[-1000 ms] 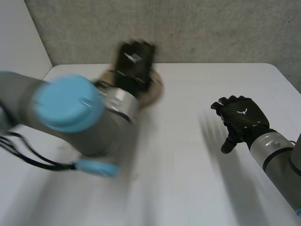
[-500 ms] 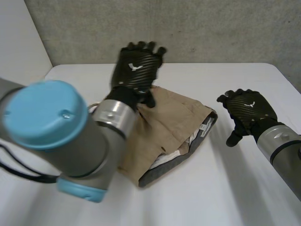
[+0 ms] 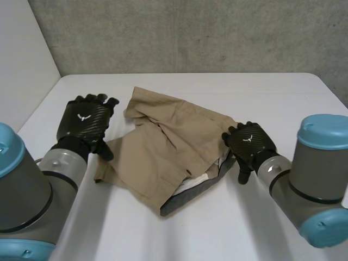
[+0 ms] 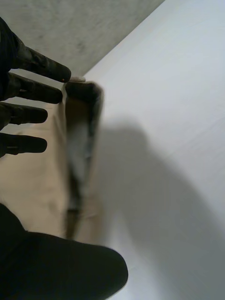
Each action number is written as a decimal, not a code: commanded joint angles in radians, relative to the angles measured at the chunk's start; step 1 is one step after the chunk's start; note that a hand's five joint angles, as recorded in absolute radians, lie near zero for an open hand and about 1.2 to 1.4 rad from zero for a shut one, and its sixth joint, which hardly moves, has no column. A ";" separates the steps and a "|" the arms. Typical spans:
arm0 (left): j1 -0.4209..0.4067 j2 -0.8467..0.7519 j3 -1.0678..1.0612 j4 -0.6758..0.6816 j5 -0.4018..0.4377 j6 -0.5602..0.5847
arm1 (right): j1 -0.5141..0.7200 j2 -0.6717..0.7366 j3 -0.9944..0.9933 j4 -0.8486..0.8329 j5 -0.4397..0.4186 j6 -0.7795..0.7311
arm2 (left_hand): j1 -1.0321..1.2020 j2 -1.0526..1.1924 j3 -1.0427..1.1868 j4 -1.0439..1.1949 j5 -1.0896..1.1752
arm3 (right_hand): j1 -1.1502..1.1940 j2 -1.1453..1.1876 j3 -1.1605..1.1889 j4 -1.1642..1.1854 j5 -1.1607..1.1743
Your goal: Fold the shorts.
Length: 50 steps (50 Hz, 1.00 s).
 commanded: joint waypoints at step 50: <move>0.257 -0.094 -0.038 0.011 0.217 -0.007 | 0.229 -0.084 -0.173 0.255 -0.042 0.441 | 0.069 0.075 0.062 0.074 0.069 | 0.159 0.140 0.145 0.126 0.119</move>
